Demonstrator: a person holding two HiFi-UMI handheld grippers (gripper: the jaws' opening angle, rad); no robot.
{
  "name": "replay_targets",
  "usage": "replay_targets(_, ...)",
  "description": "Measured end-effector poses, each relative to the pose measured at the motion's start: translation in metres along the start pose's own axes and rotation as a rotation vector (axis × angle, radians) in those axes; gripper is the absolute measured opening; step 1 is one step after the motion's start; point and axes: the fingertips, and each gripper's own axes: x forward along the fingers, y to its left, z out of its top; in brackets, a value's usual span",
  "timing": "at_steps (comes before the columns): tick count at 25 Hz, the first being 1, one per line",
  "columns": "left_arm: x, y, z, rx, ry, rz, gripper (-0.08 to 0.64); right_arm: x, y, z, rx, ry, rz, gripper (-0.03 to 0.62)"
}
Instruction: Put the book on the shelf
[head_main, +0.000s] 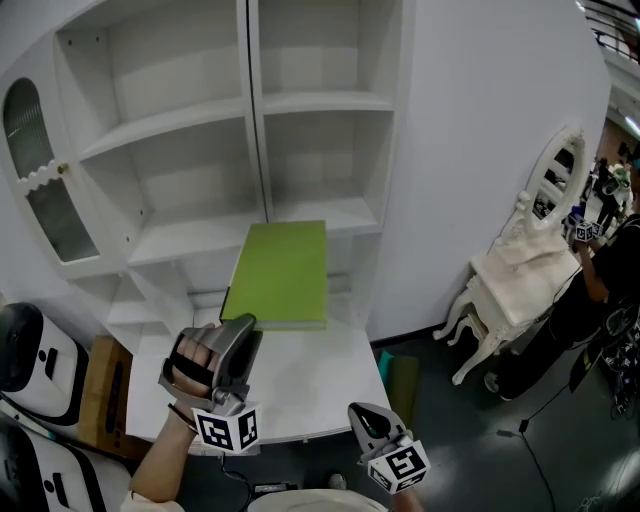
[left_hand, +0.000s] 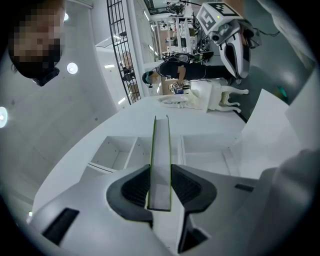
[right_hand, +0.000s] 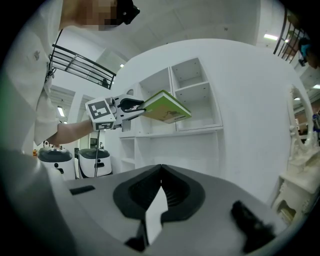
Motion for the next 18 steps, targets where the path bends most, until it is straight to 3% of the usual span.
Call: replay_targets(18,0.080,-0.023,0.042,0.016,0.004,-0.008,0.137,-0.044,-0.070,-0.017,0.033,0.011,-0.083,0.014)
